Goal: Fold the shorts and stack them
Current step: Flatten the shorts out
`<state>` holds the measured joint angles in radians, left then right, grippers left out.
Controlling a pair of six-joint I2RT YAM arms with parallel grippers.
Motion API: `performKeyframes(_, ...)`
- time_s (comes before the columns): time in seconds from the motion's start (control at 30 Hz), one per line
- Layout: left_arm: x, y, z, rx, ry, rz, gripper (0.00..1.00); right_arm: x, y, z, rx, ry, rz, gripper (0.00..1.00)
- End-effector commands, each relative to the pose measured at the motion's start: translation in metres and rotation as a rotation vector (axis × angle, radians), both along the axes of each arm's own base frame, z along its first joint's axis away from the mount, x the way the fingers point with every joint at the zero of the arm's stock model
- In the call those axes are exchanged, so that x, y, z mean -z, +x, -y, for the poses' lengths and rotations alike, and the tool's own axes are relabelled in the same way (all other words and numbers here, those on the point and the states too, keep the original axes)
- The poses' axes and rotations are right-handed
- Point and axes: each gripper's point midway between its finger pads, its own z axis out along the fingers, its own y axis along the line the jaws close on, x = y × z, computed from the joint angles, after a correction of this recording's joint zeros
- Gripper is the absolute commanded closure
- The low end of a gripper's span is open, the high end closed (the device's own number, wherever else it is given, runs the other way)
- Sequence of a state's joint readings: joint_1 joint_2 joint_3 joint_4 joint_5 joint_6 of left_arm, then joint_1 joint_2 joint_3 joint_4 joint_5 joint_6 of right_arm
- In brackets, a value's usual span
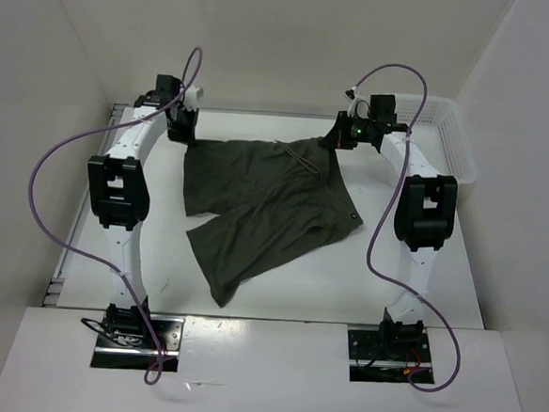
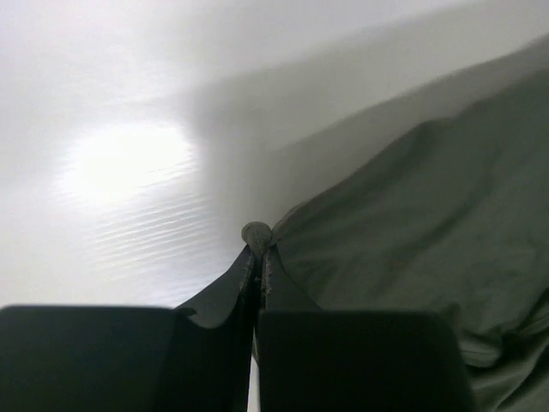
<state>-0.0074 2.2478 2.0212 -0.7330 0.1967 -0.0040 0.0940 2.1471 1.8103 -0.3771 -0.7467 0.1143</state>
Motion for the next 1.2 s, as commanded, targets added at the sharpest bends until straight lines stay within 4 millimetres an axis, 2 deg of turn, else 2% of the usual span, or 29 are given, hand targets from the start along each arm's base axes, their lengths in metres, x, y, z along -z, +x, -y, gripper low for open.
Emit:
performKeyframes(0.0,-0.083,0.016,-0.023,-0.064,0.072,0.209,1.0,0.0,-0.009,0.016,-0.037,-0.033,0.052,0.99)
performKeyframes(0.1,-0.078,0.021,-0.034,-0.105,0.124,0.225,1.0,0.02,-0.011,0.021,0.015,-0.043,-0.003,0.99)
performKeyframes(0.13,-0.08,0.024,-0.046,-0.14,0.157,0.236,1.0,0.022,-0.009,0.023,0.048,-0.049,-0.02,0.99)
performKeyframes(0.27,-0.091,0.044,-0.057,-0.168,0.171,0.287,1.0,0.016,0.006,0.035,0.153,-0.087,-0.005,0.99)
performKeyframes(0.3,-0.085,0.049,-0.057,-0.167,0.172,0.283,1.0,0.01,0.013,0.038,0.182,-0.093,0.015,0.99)
performKeyframes(0.33,-0.095,0.056,-0.057,-0.17,0.17,0.313,1.0,0.009,0.016,0.036,0.195,-0.112,0.027,0.94)
performKeyframes(0.37,-0.089,0.06,-0.049,-0.156,0.168,0.308,0.99,0.004,0.025,0.043,0.244,-0.137,0.044,0.83)
performKeyframes(0.4,-0.088,0.063,-0.052,-0.166,0.18,0.309,0.94,0.0,0.026,0.036,0.238,-0.142,0.057,0.65)
performKeyframes(0.43,-0.088,0.067,-0.05,-0.171,0.193,0.321,0.84,0.001,0.026,0.03,0.233,-0.135,0.051,0.32)
performKeyframes(0.47,-0.091,0.071,-0.05,-0.172,0.192,0.331,0.69,-0.003,0.028,0.029,0.234,-0.133,0.06,0.22)
performKeyframes(0.5,-0.093,0.07,-0.05,-0.172,0.192,0.328,0.28,-0.008,0.028,0.022,0.222,-0.13,0.072,0.14)
performKeyframes(0.53,-0.09,0.066,-0.05,-0.17,0.194,0.31,0.19,-0.019,0.025,0.023,0.215,-0.137,0.097,0.08)
performKeyframes(0.57,-0.102,0.064,-0.05,-0.172,0.192,0.331,0.13,-0.024,0.023,0.021,0.209,-0.155,0.113,0.05)
performKeyframes(0.6,-0.101,0.057,-0.05,-0.17,0.193,0.315,0.01,-0.029,0.022,0.024,0.222,-0.163,0.122,0.05)
performKeyframes(0.63,-0.107,0.051,-0.051,-0.178,0.201,0.317,0.0,-0.042,0.013,0.029,0.226,-0.186,0.139,0.05)
performKeyframes(0.67,-0.129,0.042,-0.053,-0.187,0.206,0.349,0.0,-0.034,0.004,0.034,0.228,-0.219,0.124,0.05)
performKeyframes(0.7,-0.132,0.029,-0.053,-0.185,0.207,0.331,0.0,-0.032,-0.003,0.042,0.232,-0.27,0.137,0.05)
performKeyframes(0.73,-0.115,0.012,-0.053,-0.178,0.212,0.269,0.0,-0.047,-0.015,0.046,0.23,-0.285,0.167,0.06)
performKeyframes(0.77,-0.133,-0.007,-0.05,-0.169,0.199,0.279,0.0,-0.023,-0.036,0.05,0.205,-0.316,0.108,0.1)
performKeyframes(0.8,-0.123,-0.03,-0.045,-0.146,0.183,0.209,0.0,-0.017,-0.048,0.053,0.179,-0.344,0.105,0.14)
performKeyframes(0.83,-0.131,-0.055,-0.039,-0.121,0.154,0.19,0.0,-0.007,-0.072,0.055,0.154,-0.354,0.075,0.18)
performKeyframes(0.87,-0.095,-0.089,-0.024,-0.07,0.124,0.059,0.0,0.0,-0.082,0.056,0.143,-0.365,0.063,0.24)
performKeyframes(0.9,-0.08,-0.123,-0.004,-0.008,0.057,-0.05,0.0,0.008,-0.092,0.056,0.126,-0.369,0.047,0.27)
performKeyframes(0.93,-0.078,-0.149,0.01,0.033,0.016,-0.097,0.0,0.027,-0.107,0.058,0.117,-0.378,-0.003,0.28)
performKeyframes(0.97,-0.067,-0.175,0.03,0.09,-0.029,-0.168,0.0,0.032,-0.113,0.059,0.108,-0.386,-0.011,0.28)
performKeyframes(1.0,-0.042,-0.214,0.048,0.139,-0.11,-0.303,0.0,0.037,-0.114,0.058,0.103,-0.378,-0.01,0.28)
performKeyframes(1.07,-0.028,-0.243,0.066,0.194,-0.153,-0.372,0.0,0.052,-0.119,0.06,0.084,-0.394,-0.019,0.24)
performKeyframes(1.13,-0.002,-0.248,0.063,0.191,-0.118,-0.382,0.0,0.06,-0.121,0.056,0.053,-0.382,-0.035,0.18)
performKeyframes(1.17,0.006,-0.237,0.06,0.185,-0.096,-0.345,0.0,0.065,-0.122,0.054,0.045,-0.377,-0.049,0.18)
